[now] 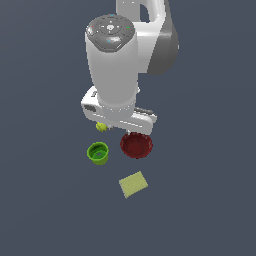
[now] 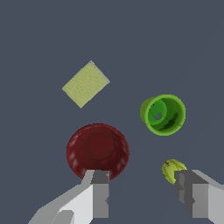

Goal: Pick up a designated object from a clutter of objects.

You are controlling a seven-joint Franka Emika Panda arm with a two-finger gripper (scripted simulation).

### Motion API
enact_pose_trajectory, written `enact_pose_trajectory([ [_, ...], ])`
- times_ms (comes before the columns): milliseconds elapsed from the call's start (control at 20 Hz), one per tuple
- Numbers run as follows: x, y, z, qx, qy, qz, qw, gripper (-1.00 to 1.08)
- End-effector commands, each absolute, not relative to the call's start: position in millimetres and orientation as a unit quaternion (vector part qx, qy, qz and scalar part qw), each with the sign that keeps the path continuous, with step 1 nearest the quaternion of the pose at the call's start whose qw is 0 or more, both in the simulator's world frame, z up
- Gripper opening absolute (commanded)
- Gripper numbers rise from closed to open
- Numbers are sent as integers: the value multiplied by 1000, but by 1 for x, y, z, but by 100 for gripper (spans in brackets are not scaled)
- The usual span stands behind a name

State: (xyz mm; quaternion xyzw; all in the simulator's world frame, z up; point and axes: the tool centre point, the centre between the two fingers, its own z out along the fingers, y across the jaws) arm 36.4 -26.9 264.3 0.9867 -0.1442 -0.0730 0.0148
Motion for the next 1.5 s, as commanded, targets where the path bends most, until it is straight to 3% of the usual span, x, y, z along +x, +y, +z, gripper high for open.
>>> enact_pose_trajectory([
  [0, 43, -35, 251, 978, -185, -90, 19, 28],
  [850, 67, -92, 147, 876, -435, -195, 80, 28],
  [1450, 66, -113, 102, 815, -519, -227, 120, 28],
])
